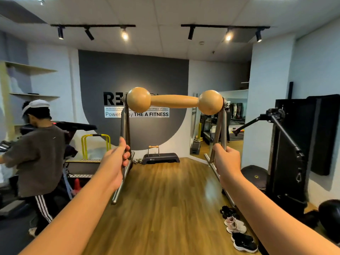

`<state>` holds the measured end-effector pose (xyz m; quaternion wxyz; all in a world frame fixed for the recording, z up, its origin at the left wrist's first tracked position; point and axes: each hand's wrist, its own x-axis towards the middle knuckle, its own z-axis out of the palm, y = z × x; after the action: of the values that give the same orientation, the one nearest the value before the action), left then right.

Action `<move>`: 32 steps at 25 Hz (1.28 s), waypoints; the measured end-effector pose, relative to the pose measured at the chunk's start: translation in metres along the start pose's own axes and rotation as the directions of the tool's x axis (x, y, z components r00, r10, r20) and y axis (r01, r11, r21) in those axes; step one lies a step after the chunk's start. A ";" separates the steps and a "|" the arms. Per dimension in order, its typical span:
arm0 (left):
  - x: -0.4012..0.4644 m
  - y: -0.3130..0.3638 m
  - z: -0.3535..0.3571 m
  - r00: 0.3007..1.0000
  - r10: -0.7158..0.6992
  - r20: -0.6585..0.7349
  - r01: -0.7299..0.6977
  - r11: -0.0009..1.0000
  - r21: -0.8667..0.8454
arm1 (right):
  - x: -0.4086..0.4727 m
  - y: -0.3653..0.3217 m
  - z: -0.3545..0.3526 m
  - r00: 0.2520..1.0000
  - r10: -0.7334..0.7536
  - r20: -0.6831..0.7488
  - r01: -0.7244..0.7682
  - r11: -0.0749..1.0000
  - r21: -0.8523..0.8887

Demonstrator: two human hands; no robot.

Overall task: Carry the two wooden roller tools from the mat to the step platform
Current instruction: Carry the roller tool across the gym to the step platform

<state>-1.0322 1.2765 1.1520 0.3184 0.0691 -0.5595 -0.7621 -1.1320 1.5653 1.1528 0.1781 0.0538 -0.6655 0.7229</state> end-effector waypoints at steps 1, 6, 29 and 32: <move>0.021 -0.008 0.007 1.000 0.000 -0.008 0.000 1.000 0.005 | 0.020 0.008 0.010 1.000 0.009 -0.003 -0.009 1.000 0.005; 0.136 -0.056 0.019 1.000 -0.008 -0.005 0.008 1.000 -0.010 | 0.117 0.053 0.072 1.000 -0.009 -0.013 0.009 1.000 -0.022; 0.716 -0.264 0.054 0.995 0.054 0.081 -0.055 0.998 0.009 | 0.594 0.285 0.407 0.998 -0.028 0.053 0.025 0.999 0.045; 0.791 -0.298 0.078 0.996 0.066 0.068 -0.068 0.997 0.023 | 0.675 0.314 0.440 0.999 -0.016 0.049 0.014 0.999 0.051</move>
<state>-1.8130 0.9460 1.1118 0.3238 0.0289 -0.5815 -0.7458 -1.9338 1.2435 1.1171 0.1656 0.0812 -0.6506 0.7367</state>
